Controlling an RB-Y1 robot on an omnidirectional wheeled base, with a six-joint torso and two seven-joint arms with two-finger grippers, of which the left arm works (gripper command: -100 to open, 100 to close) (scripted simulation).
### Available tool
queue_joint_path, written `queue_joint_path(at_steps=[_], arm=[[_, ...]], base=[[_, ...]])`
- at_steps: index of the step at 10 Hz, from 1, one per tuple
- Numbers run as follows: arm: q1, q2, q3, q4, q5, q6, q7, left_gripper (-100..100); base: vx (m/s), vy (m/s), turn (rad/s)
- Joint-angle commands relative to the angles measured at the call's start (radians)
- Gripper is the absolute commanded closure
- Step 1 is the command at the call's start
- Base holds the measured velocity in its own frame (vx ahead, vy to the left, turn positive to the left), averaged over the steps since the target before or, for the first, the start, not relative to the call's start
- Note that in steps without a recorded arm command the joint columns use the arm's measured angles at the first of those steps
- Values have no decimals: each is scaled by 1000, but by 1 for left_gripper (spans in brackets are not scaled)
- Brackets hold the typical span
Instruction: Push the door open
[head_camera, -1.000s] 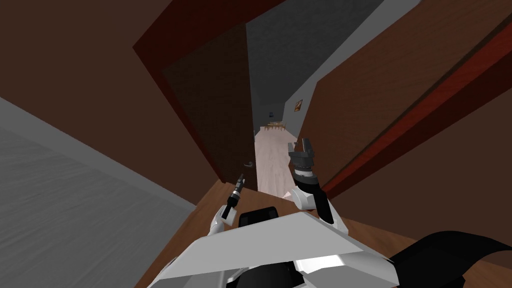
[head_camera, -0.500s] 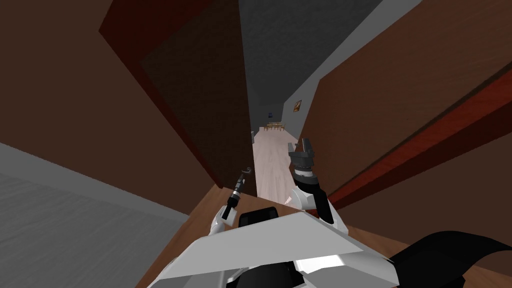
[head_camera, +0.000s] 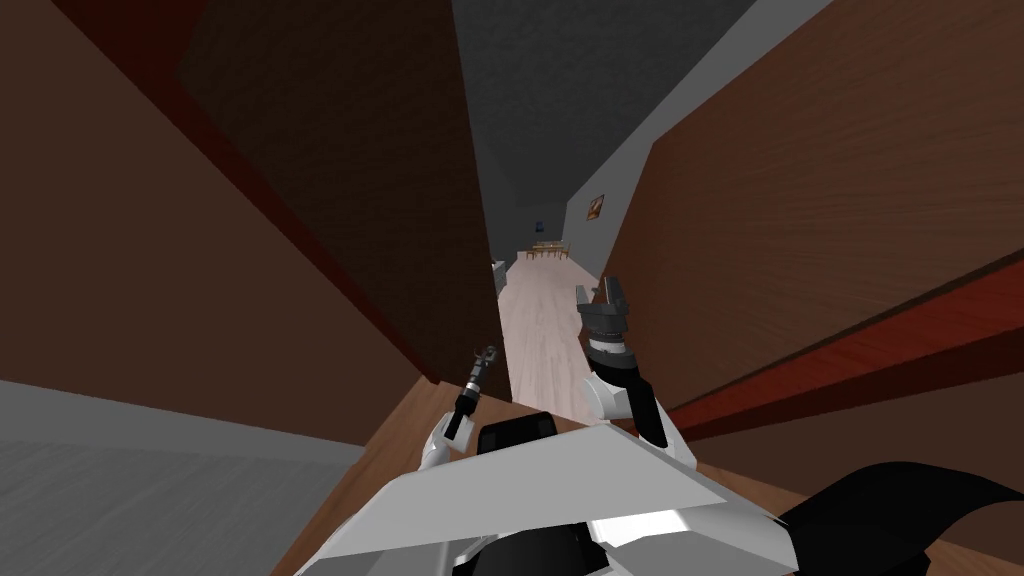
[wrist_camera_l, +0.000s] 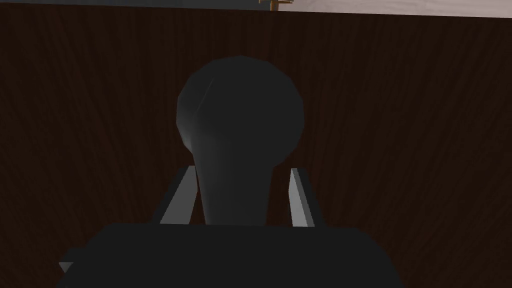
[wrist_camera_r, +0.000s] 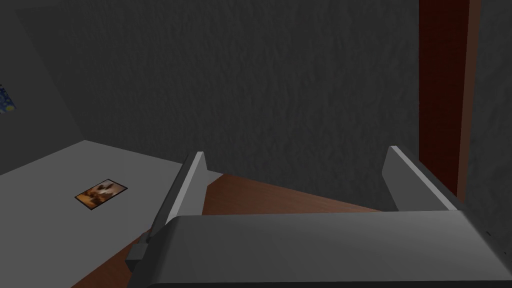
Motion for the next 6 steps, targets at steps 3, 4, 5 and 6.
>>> queue_joint_path(at_steps=[3, 4, 5, 6], arm=[[1, 0, 0, 0, 0, 0, 0, 100], [1, 0, 0, 0, 0, 0, 0, 100], [1, 0, 0, 0, 0, 0, 0, 100], [-6, 0, 13, 1, 7, 4, -6, 100]], base=[[-17, 7, -12], [0, 0, 0], [0, 0, 0], [118, -55, 20]])
